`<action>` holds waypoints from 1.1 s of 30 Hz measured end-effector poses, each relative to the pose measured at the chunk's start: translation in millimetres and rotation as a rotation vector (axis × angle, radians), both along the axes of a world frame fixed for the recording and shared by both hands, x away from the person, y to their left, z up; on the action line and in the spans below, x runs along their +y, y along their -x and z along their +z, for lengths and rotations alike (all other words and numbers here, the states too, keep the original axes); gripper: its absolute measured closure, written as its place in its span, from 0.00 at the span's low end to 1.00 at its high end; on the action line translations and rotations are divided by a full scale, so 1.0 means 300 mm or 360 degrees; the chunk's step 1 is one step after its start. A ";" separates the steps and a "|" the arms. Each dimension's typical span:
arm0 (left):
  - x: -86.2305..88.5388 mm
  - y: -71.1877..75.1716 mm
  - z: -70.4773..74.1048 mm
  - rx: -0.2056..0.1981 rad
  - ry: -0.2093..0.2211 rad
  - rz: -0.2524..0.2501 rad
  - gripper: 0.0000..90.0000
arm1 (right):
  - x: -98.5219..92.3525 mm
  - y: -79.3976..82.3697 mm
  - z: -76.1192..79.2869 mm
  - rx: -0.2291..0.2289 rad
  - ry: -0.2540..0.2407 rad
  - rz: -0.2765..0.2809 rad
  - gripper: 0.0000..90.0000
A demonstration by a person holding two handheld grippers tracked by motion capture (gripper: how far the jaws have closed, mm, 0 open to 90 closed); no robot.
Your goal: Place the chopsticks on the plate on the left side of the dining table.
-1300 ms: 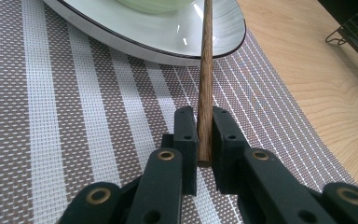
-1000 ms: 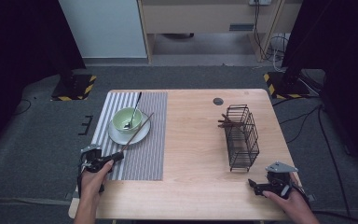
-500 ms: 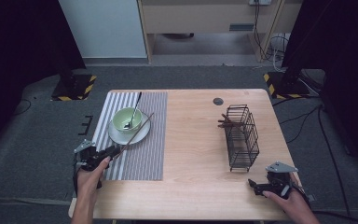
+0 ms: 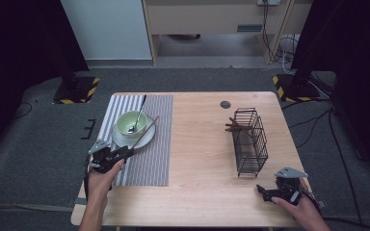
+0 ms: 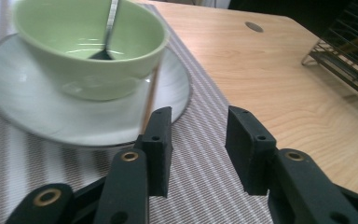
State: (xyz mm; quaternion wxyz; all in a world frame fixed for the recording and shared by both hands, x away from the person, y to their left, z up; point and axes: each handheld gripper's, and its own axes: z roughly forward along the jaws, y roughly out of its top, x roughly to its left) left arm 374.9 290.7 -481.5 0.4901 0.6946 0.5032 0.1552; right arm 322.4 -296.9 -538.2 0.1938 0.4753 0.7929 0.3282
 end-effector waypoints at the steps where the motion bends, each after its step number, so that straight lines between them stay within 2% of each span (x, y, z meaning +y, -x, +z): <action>1: -0.014 -0.005 0.004 0.0003 0.0001 -0.0015 0.66 | 0.000 0.000 0.000 0.0000 0.0000 0.0000 0.00; 6: -0.075 -0.037 0.016 0.0045 0.0005 -0.0072 0.63 | 0.000 0.000 0.000 0.0000 0.0000 0.0000 0.00; 15: -0.201 -0.083 0.036 0.0107 -0.0049 -0.0184 0.59 | 0.000 0.000 0.000 0.0000 0.0000 0.0000 0.00; 25: -0.352 -0.134 0.076 0.0104 -0.0092 -0.0307 0.57 | 0.000 0.000 0.000 0.0000 0.0000 0.0000 0.00; 33: -0.433 -0.169 0.107 0.0103 -0.0091 -0.0346 0.55 | 0.000 0.000 0.000 0.0001 0.0000 0.0000 0.00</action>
